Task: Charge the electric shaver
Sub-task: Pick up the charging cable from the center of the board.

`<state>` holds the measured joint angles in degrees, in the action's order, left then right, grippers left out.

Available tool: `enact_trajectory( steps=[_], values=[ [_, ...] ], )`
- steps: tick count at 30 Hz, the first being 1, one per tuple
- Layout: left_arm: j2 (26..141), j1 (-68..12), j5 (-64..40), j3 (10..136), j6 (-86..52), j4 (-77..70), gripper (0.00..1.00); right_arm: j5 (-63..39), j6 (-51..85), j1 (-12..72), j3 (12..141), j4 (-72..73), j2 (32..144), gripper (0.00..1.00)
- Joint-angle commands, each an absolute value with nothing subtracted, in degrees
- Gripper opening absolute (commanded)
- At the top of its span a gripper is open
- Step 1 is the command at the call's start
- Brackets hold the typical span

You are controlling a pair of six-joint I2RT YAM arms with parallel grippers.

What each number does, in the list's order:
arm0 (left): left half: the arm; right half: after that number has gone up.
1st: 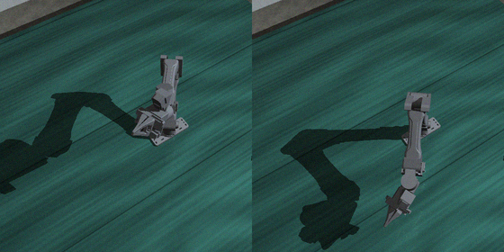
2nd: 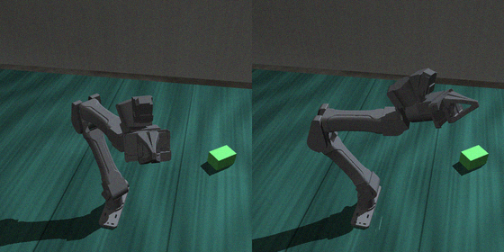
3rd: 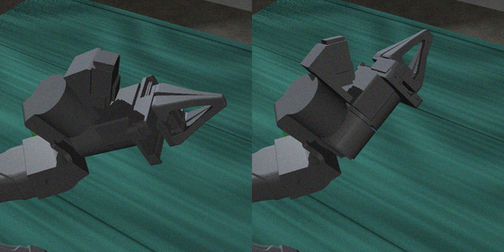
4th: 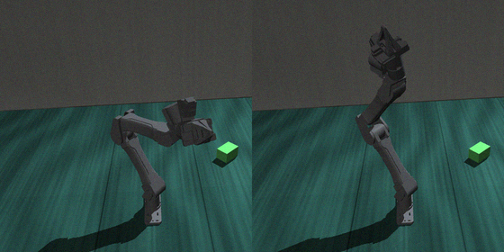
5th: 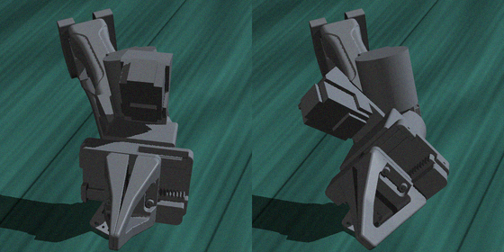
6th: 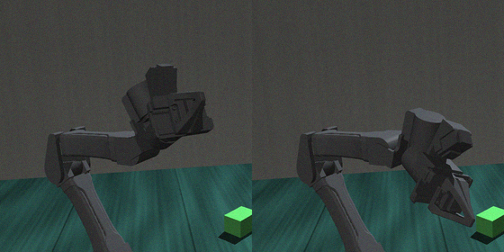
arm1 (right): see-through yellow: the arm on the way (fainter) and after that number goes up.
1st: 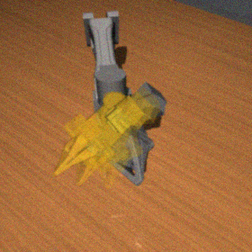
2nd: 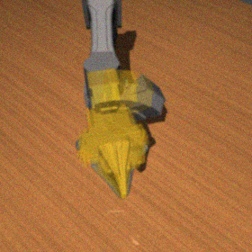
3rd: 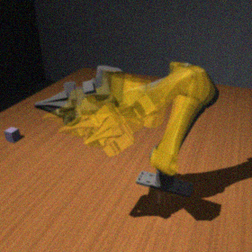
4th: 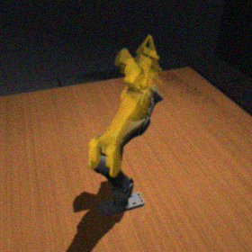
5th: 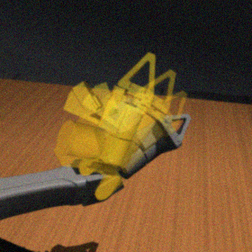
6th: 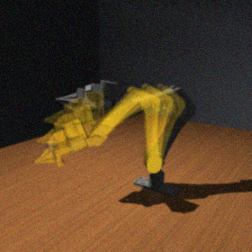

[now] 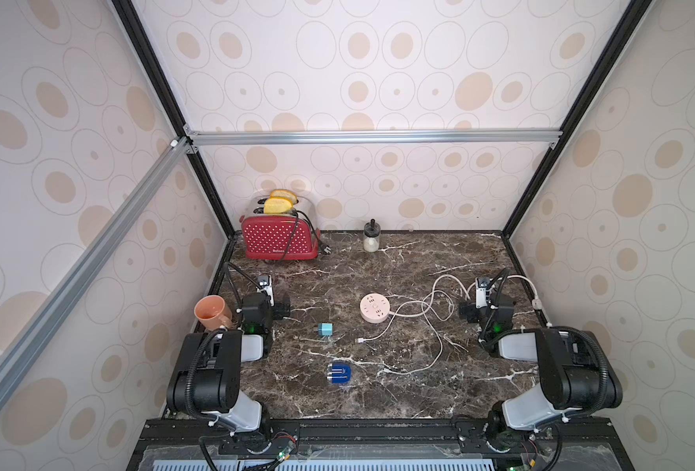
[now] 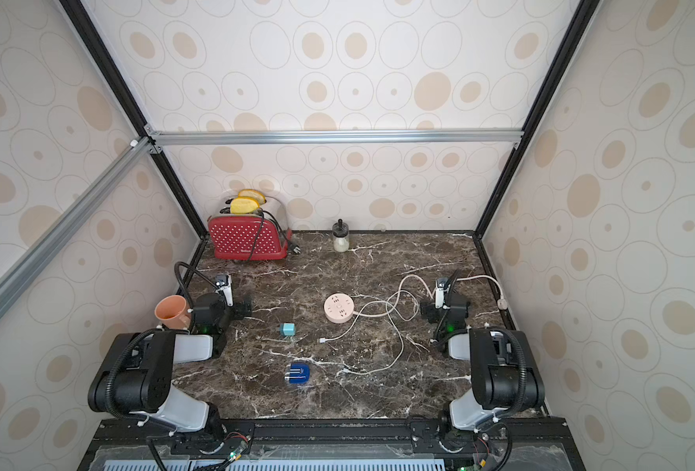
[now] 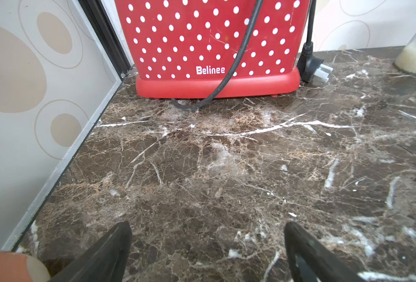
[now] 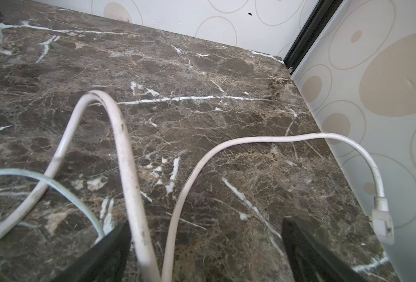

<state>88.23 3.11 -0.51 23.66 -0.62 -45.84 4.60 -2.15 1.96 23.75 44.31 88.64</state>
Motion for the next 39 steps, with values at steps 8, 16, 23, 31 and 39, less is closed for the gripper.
enact_trajectory(
  steps=[8,16,23,31,39],
  values=[
    [88.1,3.3,0.1,24.4,-1.3,-47.6,0.99,1.9,-3.3,1.5,24.3,44.7,88.2,1.00],
    [88.1,3.3,0.1,24.4,-1.4,-47.6,0.99,1.2,-3.2,1.3,24.6,44.4,88.2,1.00],
    [88.2,3.3,0.2,24.6,-1.5,-47.4,0.99,1.1,-3.0,1.2,24.7,44.2,88.3,1.00],
    [88.1,3.3,1.8,24.5,-1.8,-47.3,0.99,1.1,-3.2,1.1,24.3,44.5,88.0,1.00],
    [72.3,1.1,0.0,34.2,-0.7,-22.6,0.99,-2.1,-12.1,9.0,30.5,22.2,71.1,1.00]
  ],
)
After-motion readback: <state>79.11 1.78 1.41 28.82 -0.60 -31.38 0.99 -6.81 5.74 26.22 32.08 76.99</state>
